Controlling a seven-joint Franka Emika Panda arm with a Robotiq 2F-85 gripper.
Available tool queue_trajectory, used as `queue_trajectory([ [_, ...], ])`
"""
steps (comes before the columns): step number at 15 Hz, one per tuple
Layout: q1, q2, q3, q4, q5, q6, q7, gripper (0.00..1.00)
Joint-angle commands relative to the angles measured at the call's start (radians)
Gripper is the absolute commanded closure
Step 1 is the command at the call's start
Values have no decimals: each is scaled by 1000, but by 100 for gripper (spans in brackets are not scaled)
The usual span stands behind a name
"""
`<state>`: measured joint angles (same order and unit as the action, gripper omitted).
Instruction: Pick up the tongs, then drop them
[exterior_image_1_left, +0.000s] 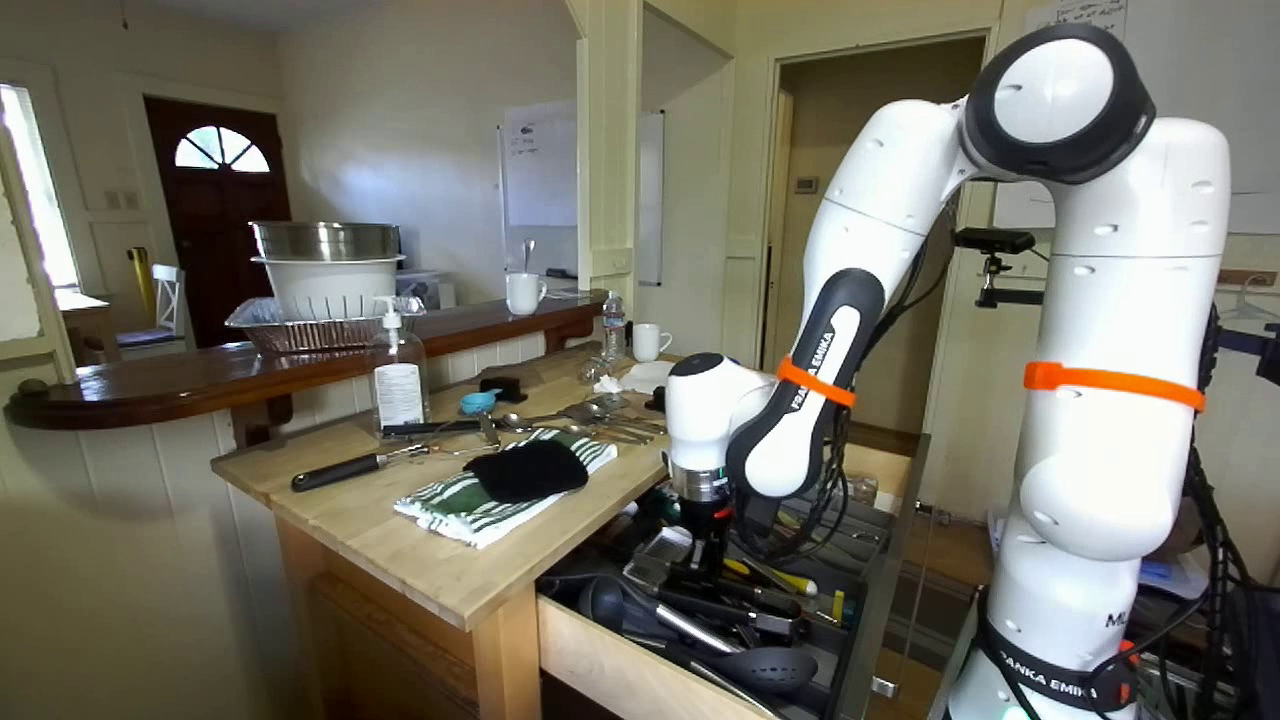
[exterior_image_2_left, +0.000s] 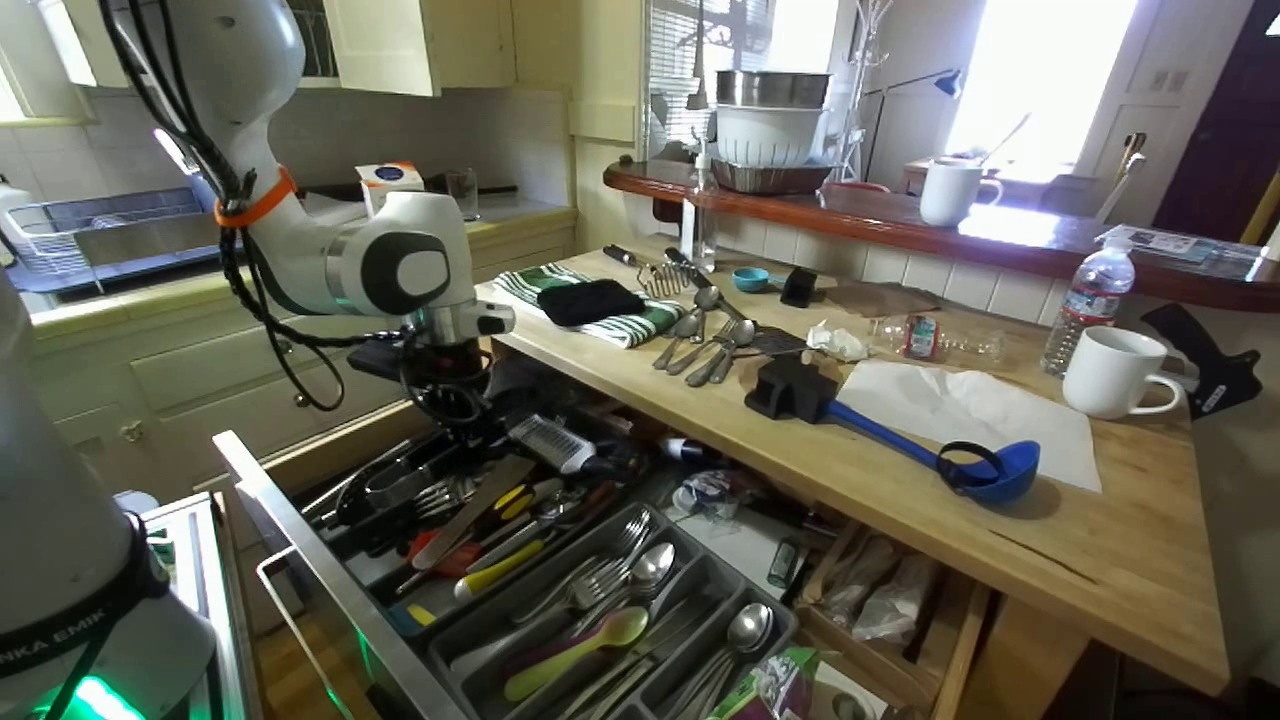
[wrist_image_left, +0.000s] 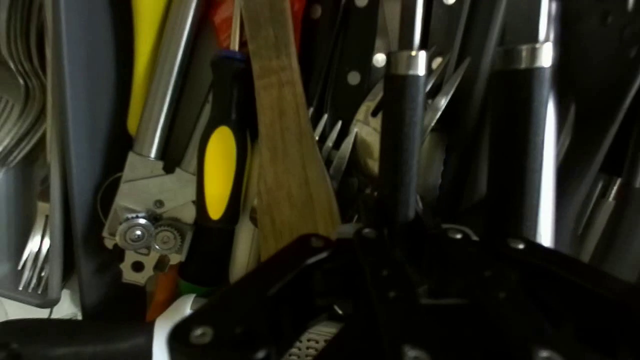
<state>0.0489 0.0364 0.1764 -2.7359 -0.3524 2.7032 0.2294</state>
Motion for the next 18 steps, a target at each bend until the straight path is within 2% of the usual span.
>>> queue_trajectory([
  [1,45,-153,-14,-34,31,-151,57,95],
  [5,39,-236,2,-24,15,-359,109,95],
  [9,30,-246,3,-13,10,-473,118,95],
  [14,26,-279,8,-21,-22,-505,178,95],
  [18,25,-296,2,-24,-19,-427,187,95],
])
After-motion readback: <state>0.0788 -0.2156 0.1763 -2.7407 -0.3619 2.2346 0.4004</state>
